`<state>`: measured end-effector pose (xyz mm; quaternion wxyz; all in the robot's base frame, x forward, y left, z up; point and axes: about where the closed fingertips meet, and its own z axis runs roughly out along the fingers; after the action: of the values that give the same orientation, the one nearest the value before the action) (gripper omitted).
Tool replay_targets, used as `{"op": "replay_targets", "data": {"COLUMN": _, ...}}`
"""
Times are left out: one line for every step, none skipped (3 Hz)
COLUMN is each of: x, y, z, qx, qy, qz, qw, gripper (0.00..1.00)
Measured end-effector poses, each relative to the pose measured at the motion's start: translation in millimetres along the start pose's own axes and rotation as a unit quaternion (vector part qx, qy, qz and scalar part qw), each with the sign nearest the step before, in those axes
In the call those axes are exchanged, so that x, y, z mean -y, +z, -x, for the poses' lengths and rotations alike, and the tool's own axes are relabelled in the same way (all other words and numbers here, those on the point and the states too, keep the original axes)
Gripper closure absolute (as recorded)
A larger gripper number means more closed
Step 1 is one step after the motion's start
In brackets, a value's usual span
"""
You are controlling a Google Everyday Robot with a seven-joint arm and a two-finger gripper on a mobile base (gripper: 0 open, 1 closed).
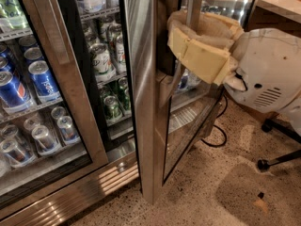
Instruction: Open right fridge door
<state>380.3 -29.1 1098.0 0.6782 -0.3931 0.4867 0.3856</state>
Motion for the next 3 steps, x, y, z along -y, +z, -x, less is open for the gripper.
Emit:
{"op": "replay_targets", "data": {"x": -1.3, "y": 1.1, "z": 0.7, "qx": 0.001, "qy": 0.006, "qz": 0.003, "qw": 1.0000, "gripper": 1.00}}
{"op": "replay_targets", "data": {"x": -0.9, "y": 1.6, "z": 1.0, "qx": 0.001, "qy": 0.008, "qz": 0.005, "qw": 0.9999, "gripper": 1.00}}
{"op": "replay_targets", "data": {"x": -0.8, "y": 1.6, "z": 1.0, "qx": 0.001, "qy": 0.008, "qz": 0.005, "qw": 0.9999, "gripper": 0.92}}
